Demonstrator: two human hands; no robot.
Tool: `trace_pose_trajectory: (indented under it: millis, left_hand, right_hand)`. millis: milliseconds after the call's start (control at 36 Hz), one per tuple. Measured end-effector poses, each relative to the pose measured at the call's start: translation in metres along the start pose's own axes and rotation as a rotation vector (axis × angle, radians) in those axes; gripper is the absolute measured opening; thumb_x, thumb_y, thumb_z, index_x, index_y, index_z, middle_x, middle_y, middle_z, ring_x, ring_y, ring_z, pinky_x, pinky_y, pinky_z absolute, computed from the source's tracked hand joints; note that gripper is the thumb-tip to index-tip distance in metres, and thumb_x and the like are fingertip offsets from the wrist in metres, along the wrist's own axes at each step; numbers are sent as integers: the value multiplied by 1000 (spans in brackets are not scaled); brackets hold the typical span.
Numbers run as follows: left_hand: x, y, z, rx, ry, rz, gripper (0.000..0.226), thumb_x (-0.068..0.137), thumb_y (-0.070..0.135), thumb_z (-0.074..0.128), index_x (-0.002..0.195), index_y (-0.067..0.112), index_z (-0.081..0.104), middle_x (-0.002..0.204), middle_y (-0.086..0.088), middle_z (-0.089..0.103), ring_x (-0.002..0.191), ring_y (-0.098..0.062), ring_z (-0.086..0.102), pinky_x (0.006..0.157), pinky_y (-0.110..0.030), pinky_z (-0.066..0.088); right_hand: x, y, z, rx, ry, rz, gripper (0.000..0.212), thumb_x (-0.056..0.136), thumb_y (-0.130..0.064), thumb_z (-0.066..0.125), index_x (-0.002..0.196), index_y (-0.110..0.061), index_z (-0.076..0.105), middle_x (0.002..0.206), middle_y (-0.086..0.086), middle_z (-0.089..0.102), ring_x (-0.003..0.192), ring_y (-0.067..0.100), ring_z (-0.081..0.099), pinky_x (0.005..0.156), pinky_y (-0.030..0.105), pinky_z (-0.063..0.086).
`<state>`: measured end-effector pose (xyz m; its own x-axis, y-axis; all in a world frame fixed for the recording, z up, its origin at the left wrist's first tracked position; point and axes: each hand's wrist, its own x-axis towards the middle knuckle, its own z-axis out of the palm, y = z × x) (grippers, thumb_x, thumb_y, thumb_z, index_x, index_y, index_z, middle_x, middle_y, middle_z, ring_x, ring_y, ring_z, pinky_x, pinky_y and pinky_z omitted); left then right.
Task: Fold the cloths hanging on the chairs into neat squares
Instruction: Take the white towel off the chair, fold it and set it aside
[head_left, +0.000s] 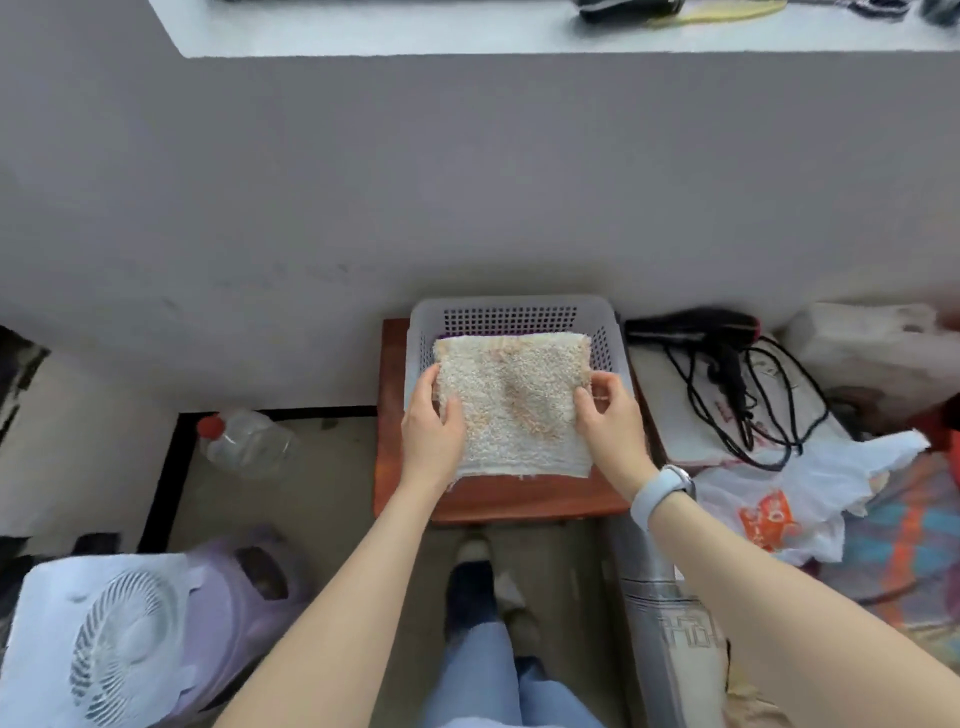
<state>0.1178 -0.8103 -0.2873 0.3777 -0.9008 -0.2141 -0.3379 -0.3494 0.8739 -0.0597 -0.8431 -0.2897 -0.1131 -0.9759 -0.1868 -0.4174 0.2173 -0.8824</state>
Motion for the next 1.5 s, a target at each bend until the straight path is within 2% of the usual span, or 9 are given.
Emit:
trace_pose_trajectory:
  millis: [56,333,556,694,778,861,1028,1306,1500]
  left_hand:
    - [26,-2,7,6,-7,-11,45,96,15,41,140,19,33,144,3,38,130,-11,35,96,-15,27]
    - [109,-47,47,58,-66,-143,47,97,7,34,142,18,28,145,1,35,133,-14,33,104,-20,25]
    - [111,-55,59,331,-78,-82,54,93,-3,33,144,8,21,150,-11,18,138,-20,20,110,-21,13]
    - [112,-58,69,614,-23,227,49,89,-5,40,137,1,35,147,-20,30,138,-33,23,114,-44,19]
    - [124,-64,78,736,-140,316,45,91,9,32,135,1,38,145,-21,34,137,-37,25,113,-48,18]
    - [141,-76,89,860,-188,331,48,92,20,28,136,6,39,145,-19,35,136,-36,27,112,-48,16]
    - [151,-108,99,932,-179,307,54,95,34,20,145,18,5,153,-6,5,142,-24,1,116,-38,-1]
    - [156,-113,104,989,-174,290,57,94,37,17,146,17,3,154,-6,1,142,-23,-3,115,-40,-2]
    - [156,-94,97,1060,-290,209,56,91,43,-2,141,22,-19,154,-4,-18,140,-22,-21,115,-38,-11]
  right_hand:
    - [25,2,10,-16,4,15,13,94,-22,47,106,-17,50,92,-4,56,85,14,55,77,31,46]
    - [101,42,61,-78,-46,181,25,95,-15,44,118,-6,50,99,-1,52,92,15,51,79,29,42]
    - [120,68,74,-111,-128,236,27,94,-19,43,117,-8,52,100,1,56,89,16,53,76,27,38]
    - [115,64,72,-455,-19,-31,40,91,-17,37,129,-7,44,127,13,49,118,26,45,103,40,37]
    - [117,67,77,-769,-156,-384,49,82,-13,34,129,-6,47,132,19,49,126,34,43,110,52,29]
    - [128,79,88,-939,-312,-523,49,86,-20,36,134,-8,42,140,22,41,133,38,34,114,50,18]
    - [145,107,100,-968,-448,-518,57,95,-43,12,145,-15,19,150,19,12,140,38,8,113,47,6]
    - [149,117,107,-920,-455,-510,59,94,-42,23,146,-17,11,153,17,4,141,38,1,114,53,9]
    - [150,87,95,-990,-598,-440,65,86,-45,4,146,-19,-1,152,12,-14,140,37,-14,115,49,-7]
